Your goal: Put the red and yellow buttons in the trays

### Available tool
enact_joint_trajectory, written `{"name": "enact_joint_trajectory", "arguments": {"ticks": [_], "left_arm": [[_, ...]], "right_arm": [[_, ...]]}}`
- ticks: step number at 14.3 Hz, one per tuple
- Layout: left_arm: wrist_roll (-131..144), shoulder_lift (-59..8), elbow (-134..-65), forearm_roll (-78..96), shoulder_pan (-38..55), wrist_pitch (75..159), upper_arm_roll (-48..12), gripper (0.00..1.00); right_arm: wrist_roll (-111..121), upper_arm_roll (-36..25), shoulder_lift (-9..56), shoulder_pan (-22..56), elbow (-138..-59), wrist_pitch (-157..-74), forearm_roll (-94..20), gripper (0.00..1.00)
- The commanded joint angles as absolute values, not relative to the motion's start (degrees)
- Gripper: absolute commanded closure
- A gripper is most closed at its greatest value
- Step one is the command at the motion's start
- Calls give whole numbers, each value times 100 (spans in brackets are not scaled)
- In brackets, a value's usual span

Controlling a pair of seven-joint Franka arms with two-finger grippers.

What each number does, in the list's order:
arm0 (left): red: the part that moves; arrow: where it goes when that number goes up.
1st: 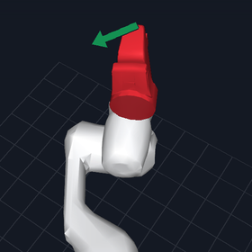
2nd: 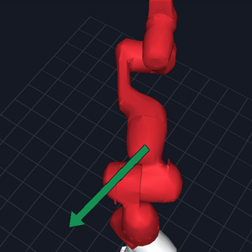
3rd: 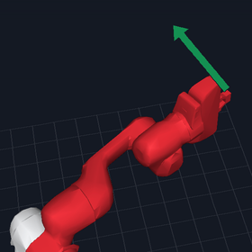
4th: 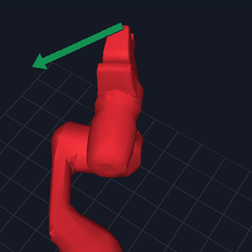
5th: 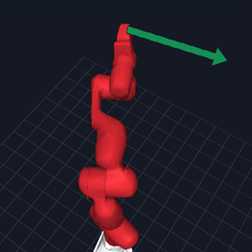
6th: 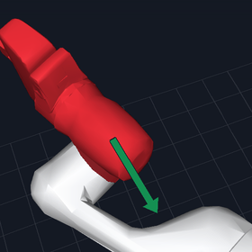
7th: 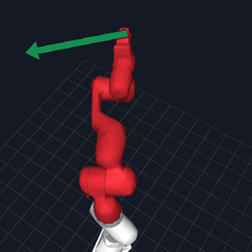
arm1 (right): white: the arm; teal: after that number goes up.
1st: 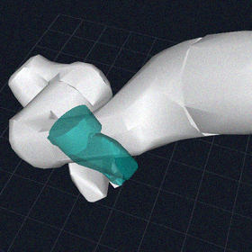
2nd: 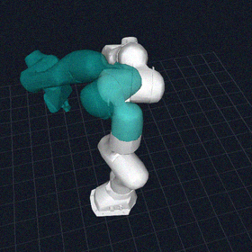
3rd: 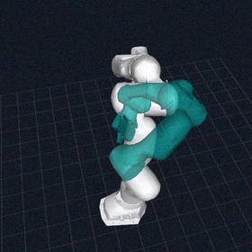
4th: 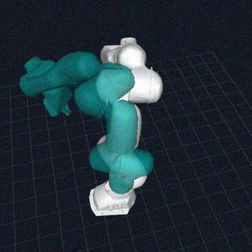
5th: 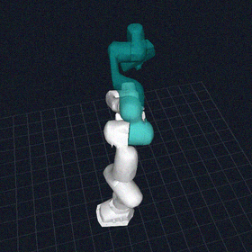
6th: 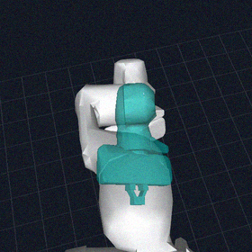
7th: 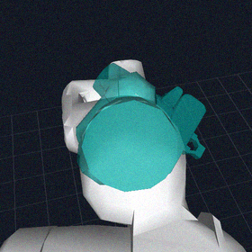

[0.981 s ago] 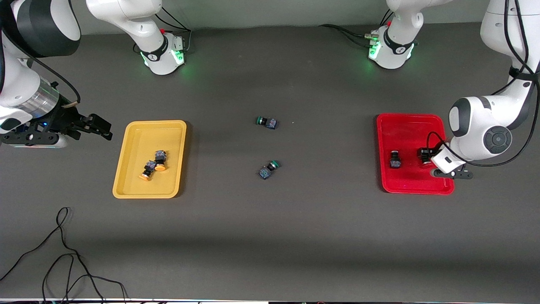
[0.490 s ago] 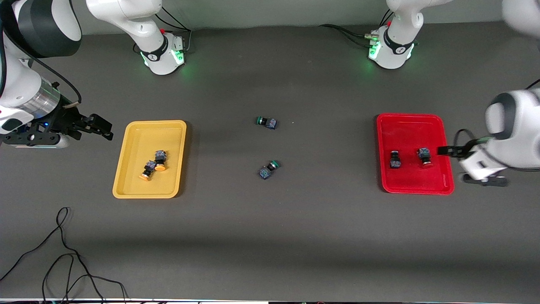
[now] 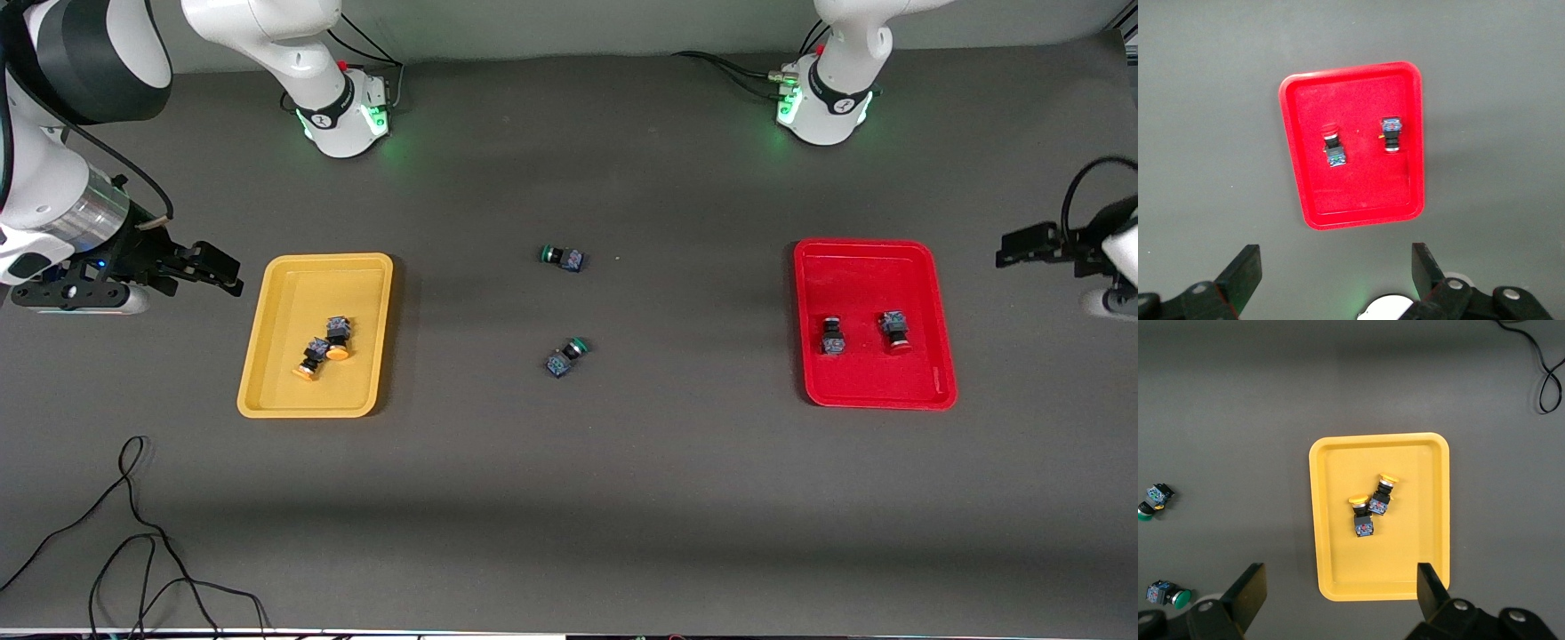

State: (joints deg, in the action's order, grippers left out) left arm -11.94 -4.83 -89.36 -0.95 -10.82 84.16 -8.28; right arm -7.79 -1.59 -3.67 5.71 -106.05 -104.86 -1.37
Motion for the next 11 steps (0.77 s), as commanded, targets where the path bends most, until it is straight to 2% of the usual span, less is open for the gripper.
{"name": "enact_joint_trajectory", "arguments": {"ticks": [1,5,11], "left_arm": [[-1178,-325,-8991,-62,-608,8402,-704,0],[-994,-316,-8991,-35,131,8481,-133,0],[-404,-316,-8982,79,149,8622,-167,0]], "right_arm": [[-615,-211,-413,571,-10468,-10450,-299,0],[-606,-229,-413,571,-10152,-10135,-290,0],[-641,-211,-343,519,-10063,-10099,-281,0]]}}
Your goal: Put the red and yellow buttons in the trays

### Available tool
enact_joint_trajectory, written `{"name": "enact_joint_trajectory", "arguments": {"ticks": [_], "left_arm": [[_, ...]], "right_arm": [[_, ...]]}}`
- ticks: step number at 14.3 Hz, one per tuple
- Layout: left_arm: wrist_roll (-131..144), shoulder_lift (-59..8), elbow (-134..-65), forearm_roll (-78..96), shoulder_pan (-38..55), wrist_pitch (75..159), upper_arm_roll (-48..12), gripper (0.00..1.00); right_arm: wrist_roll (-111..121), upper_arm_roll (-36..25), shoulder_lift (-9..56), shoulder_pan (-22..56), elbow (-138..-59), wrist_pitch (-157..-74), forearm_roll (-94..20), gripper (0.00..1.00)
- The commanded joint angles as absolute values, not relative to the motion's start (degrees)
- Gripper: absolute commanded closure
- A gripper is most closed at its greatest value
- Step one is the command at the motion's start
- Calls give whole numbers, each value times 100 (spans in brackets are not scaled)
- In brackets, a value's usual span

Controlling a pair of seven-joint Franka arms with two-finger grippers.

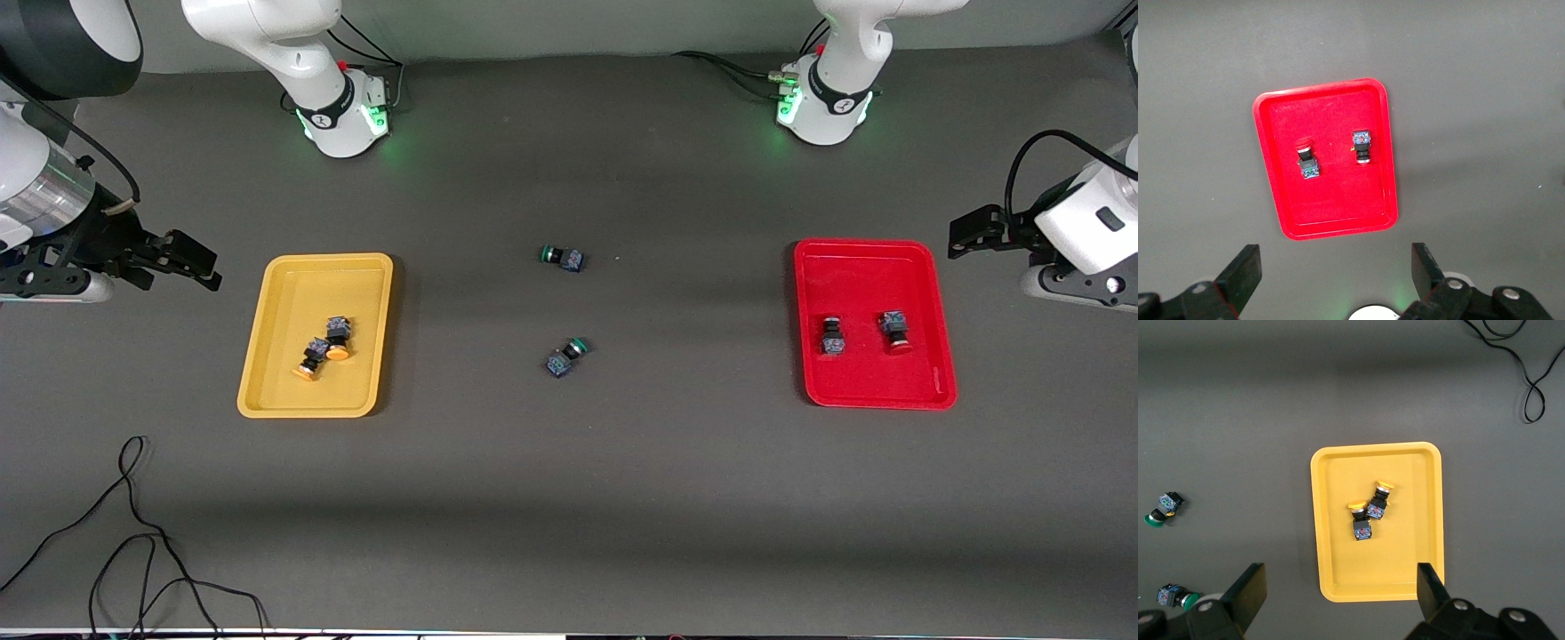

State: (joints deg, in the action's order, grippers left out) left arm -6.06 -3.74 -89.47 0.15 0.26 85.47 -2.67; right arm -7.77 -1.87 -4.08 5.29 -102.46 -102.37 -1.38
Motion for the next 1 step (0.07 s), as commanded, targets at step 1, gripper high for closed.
{"name": "enact_joint_trajectory", "arguments": {"ticks": [1], "left_arm": [[-404,-316,-8991,79,141,8622,-176,0]], "right_arm": [[-633,-211,-343,519,-10063,-10090,-281,0]]}}
